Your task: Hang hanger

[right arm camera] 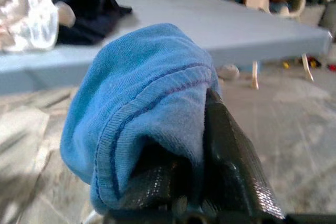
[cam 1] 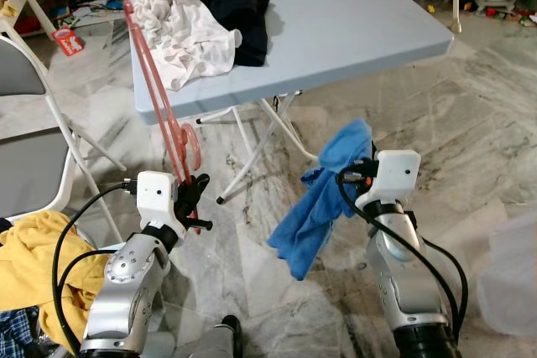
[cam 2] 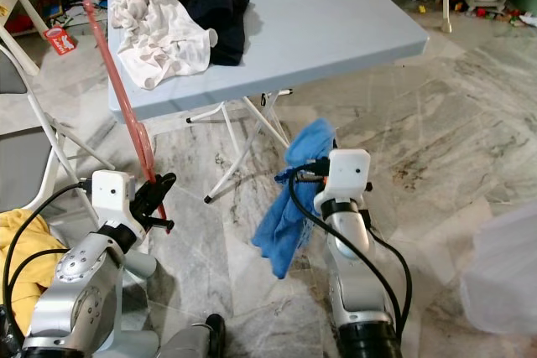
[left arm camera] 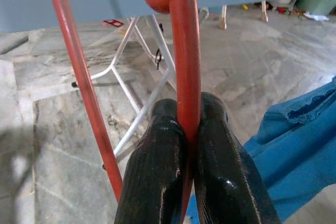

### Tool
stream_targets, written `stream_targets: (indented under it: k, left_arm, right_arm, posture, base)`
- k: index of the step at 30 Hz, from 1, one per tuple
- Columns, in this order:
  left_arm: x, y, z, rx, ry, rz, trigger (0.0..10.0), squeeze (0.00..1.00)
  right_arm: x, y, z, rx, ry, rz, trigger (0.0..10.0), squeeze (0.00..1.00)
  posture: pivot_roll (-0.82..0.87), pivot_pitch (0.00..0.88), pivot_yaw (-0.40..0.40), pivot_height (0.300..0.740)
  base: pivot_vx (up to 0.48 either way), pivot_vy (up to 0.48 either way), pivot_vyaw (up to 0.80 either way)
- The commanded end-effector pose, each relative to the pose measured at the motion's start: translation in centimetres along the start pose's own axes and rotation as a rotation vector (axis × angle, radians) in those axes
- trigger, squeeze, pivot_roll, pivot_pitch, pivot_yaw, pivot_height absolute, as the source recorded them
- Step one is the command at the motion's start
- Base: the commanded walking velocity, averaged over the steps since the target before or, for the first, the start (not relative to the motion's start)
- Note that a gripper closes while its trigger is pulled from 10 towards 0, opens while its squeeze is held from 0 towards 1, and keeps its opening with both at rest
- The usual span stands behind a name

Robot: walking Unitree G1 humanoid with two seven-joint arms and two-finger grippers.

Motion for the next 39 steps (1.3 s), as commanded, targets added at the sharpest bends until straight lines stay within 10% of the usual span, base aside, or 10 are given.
stream_targets:
  k: [1, 39]
  left_arm:
    - [0.6, 0.0, 0.0, 0.015, -0.032, 0.004, 10.0, 0.0]
    - [2.1, -1.3, -0.9, 0.042, -0.095, 0.024, 10.0, 0.0]
  right_arm:
    - [1.6, 0.3, -0.5, 0.023, -0.056, 0.006, 10.0, 0.0]
    - [4.7, 0.5, -2.9, 0.136, -0.129, 0.04, 10.0, 0.0]
  posture:
    - [0.07, 0.179, -0.02, 0.74]
    - [0.05, 0.183, -0.085, 0.74]
  base:
    - [0.368, 0.0, 0.0]
    - [0.411, 0.0, 0.0]
Point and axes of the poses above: a point about 5 cm out from each wrist's last joint towards the gripper, its own z axis pointing back from the gripper into the wrist, its own x axis along the axis of the wrist's last joint, y = z × x, the point moved 2 cm from there along -z, pointing out of the wrist towards the gripper, and after that the axes turned 2 degrees about -z, right-handed, at the moved point
